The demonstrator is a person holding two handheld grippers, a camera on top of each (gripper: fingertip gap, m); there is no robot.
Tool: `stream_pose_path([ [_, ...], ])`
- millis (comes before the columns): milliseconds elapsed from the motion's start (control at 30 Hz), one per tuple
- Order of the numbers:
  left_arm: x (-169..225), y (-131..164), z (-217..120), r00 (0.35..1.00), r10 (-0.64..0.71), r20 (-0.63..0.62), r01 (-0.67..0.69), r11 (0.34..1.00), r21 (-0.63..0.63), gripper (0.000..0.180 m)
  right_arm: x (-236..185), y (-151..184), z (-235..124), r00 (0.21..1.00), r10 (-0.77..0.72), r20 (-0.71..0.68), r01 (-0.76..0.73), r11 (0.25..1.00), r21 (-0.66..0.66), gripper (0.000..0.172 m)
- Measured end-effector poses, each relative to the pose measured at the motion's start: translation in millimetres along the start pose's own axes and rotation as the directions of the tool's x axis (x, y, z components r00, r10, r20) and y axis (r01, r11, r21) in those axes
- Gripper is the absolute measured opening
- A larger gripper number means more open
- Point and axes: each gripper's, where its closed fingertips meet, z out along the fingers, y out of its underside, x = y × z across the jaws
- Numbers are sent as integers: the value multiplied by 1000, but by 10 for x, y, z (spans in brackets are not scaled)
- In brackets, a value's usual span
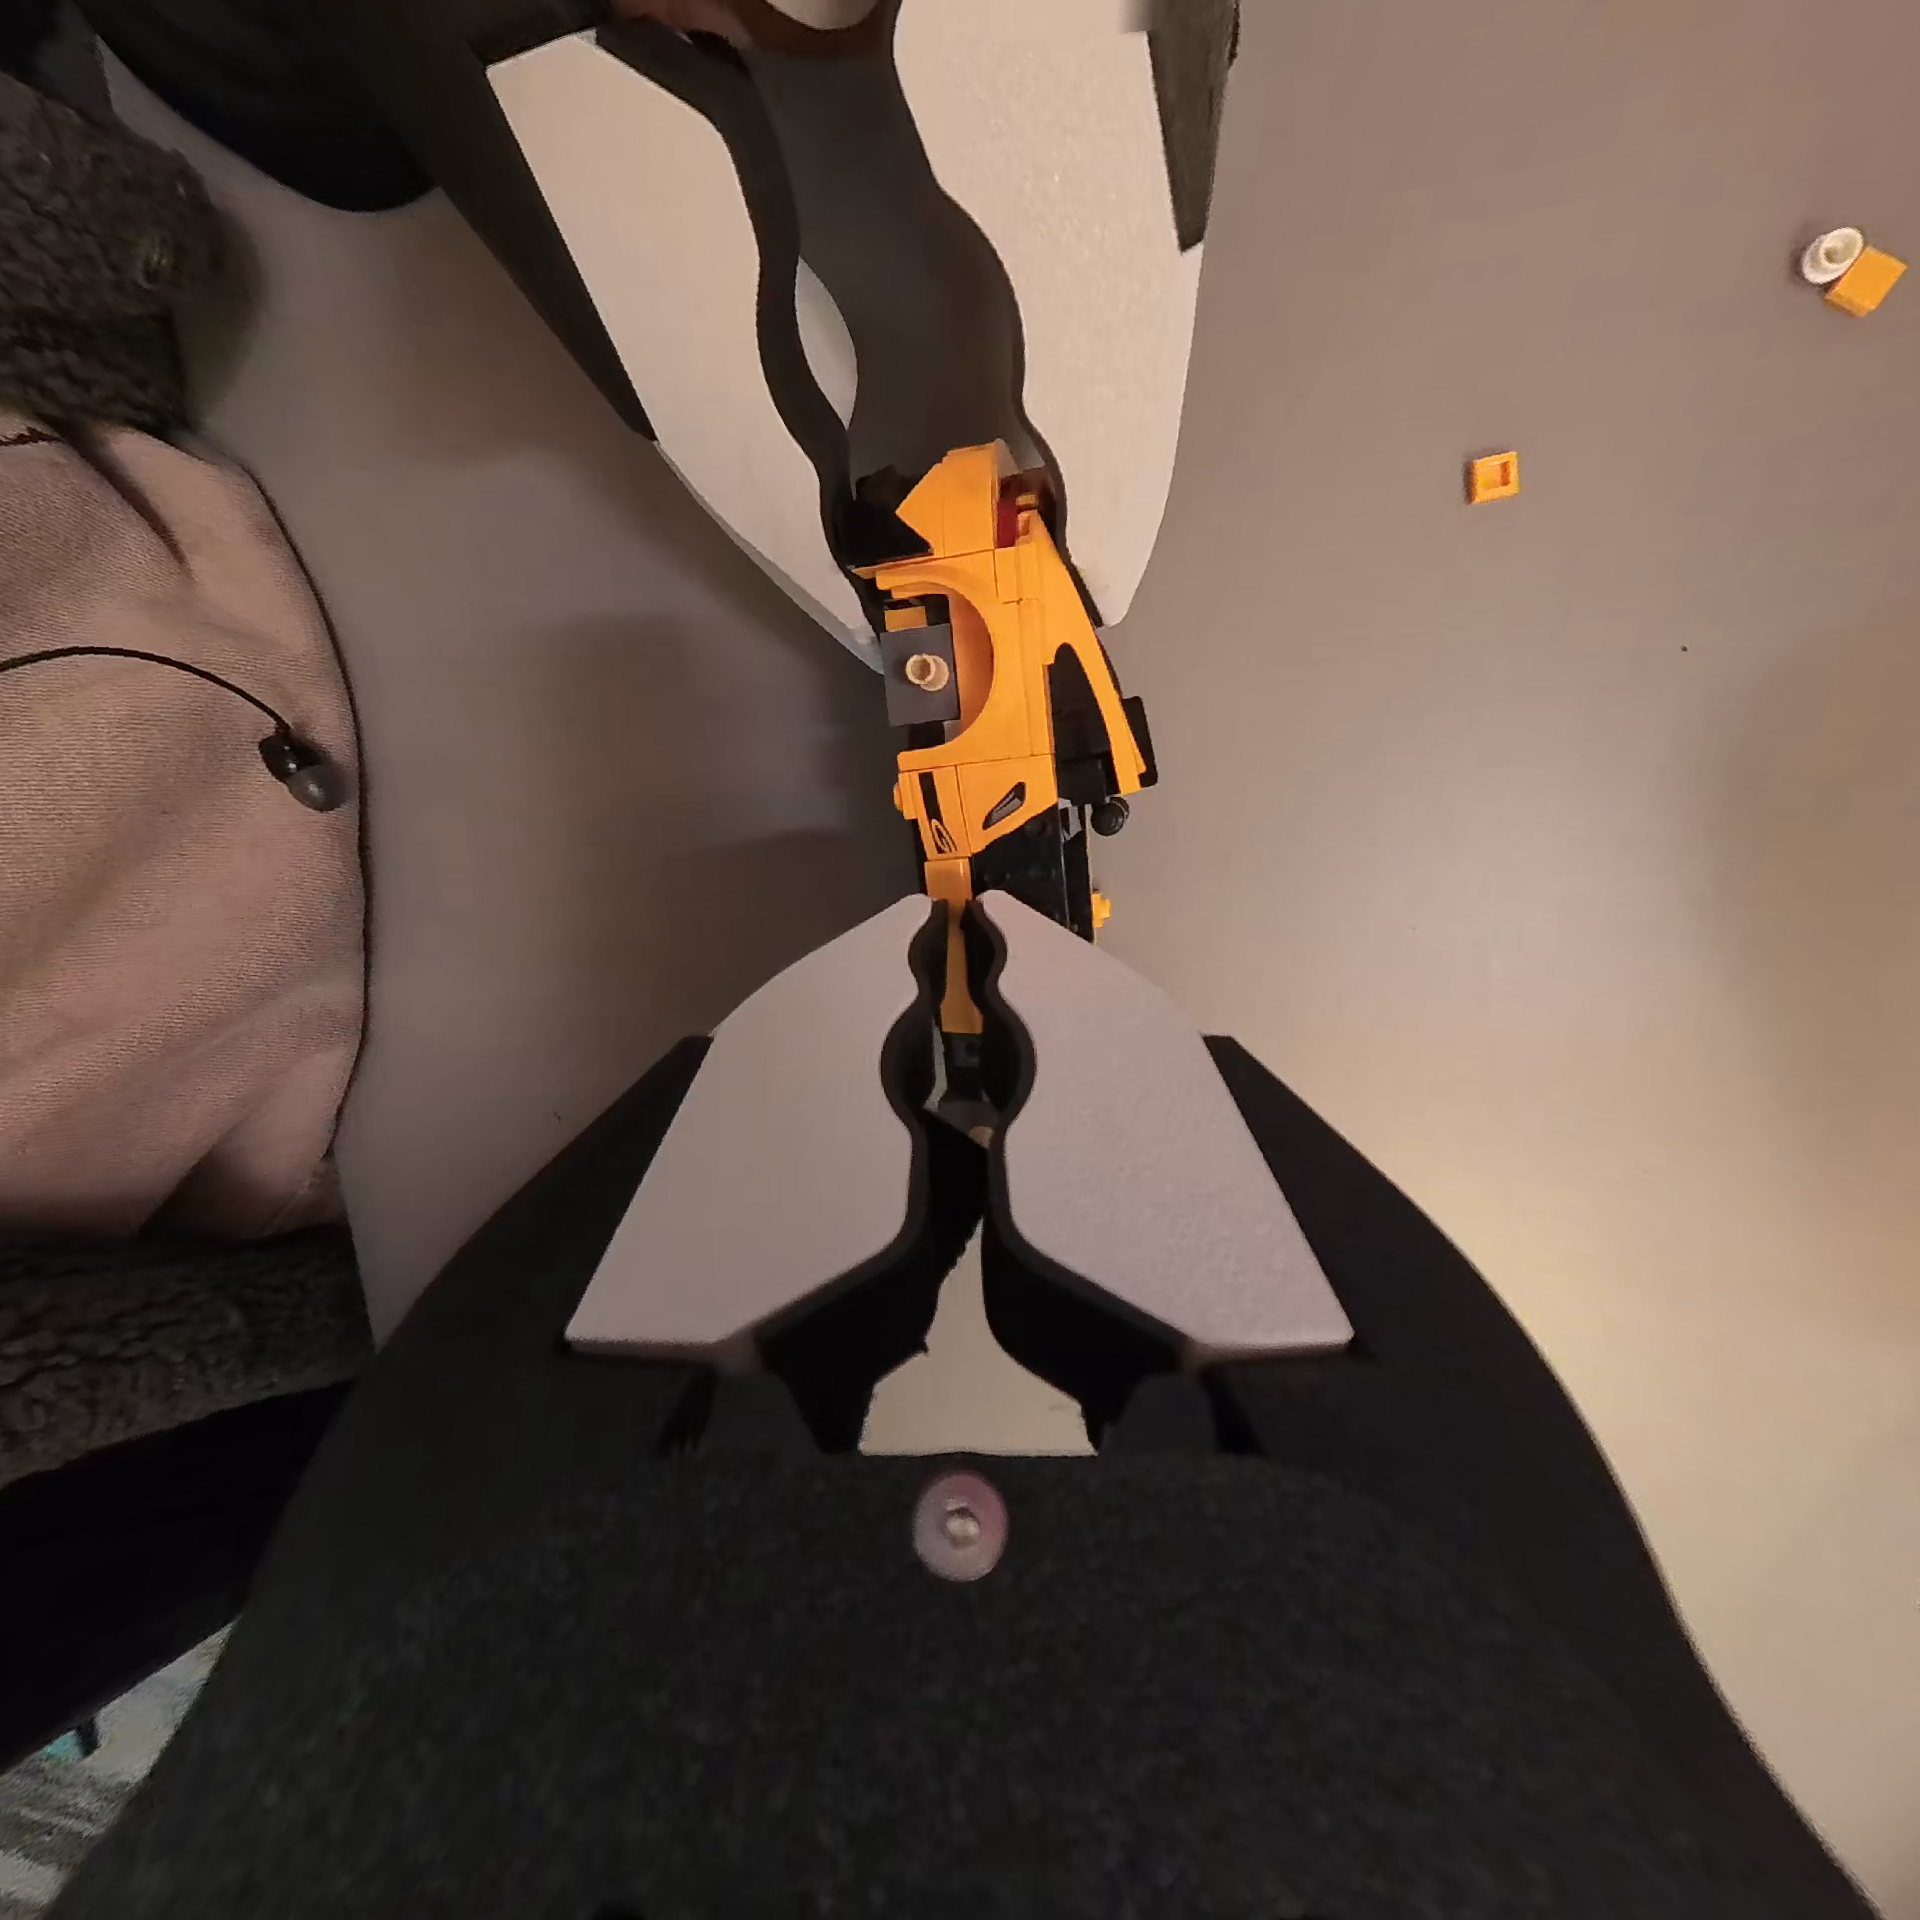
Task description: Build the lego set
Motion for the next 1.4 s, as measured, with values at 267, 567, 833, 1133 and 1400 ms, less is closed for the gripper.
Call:
stream_pose_path([
  [267, -6, -1, -1, 1000, -20, -5, 20, 1000, 6, 38, 5, -11, -11, 996, -65, -56, 67, 996, 53, 4],
  [567, -5, 0, -1, 1000, -21, -2, 21, 1000, 5, 38, -11, -82, -89, 981, -144, -132, 159, 982, 105, 7],
  [833, -6, -2, 0, 999, -35, 2, 35, 999, -1, 39, 22, 19, -33, 921, -280, -271, 290, 957, -2, 5],
  [1133, 4, 3, -2, 1000, -14, 7, 14, 1000, -7, 38, 19, 23, -16, 973, -180, -142, 181, 983, -5, 5],
  [1400, 7, 5, -1, 1000, -7, 11, 7, 1000, -10, 38, 17, 25, -7, 997, -75, 25, 76, 996, -45, 4],
])
